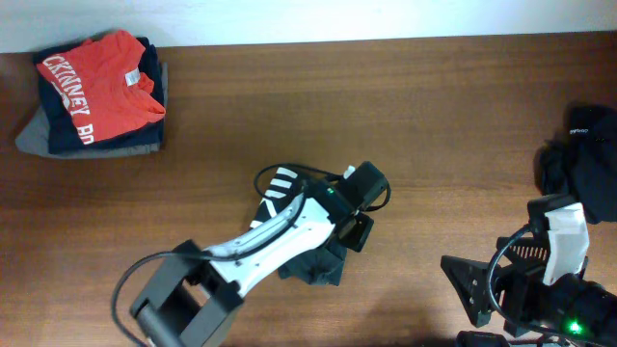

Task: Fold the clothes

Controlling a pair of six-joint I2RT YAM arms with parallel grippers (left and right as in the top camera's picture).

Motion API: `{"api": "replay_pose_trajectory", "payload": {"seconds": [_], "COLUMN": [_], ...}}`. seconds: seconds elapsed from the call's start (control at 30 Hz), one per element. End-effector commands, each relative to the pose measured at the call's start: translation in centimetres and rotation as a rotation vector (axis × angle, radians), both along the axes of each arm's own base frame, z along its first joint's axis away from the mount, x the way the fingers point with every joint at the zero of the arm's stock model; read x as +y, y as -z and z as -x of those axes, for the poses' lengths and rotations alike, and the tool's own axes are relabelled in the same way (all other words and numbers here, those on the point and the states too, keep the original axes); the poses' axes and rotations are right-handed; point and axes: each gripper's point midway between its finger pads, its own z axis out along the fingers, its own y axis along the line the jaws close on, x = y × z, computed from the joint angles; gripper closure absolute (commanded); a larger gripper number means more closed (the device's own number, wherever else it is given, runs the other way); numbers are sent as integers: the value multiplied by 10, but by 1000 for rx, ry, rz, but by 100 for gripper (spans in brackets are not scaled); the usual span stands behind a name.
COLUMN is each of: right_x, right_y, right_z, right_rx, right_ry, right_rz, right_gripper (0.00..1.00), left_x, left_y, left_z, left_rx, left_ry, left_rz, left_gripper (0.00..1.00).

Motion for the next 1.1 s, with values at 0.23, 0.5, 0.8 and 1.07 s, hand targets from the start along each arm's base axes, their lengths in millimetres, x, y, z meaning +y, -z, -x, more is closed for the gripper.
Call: {"api": "replay_pose_trajectory", "payload": {"seconds": [0.23, 0.5, 0.8, 1.07], "right_x": [0, 0, 0, 0], "right_y": [-1, -1, -1, -1], "right_z": [1, 1, 1, 1], "right_rx": [-3, -3, -3, -3], "right_ry": [-1, -1, -1, -1], "right_rz": [8, 8, 8, 8], "right_gripper": [1, 1, 1, 1], "left_x": [6, 13, 11, -9], "left_y": [7, 8, -6, -34], "left_z": [-6, 1, 10, 22], "left_rx": [-23, 5, 27, 24], "left_ry": [19, 20, 45, 97], "left_rz": [-46, -79, -106, -93], "left_gripper": [32, 92, 99, 83]}}
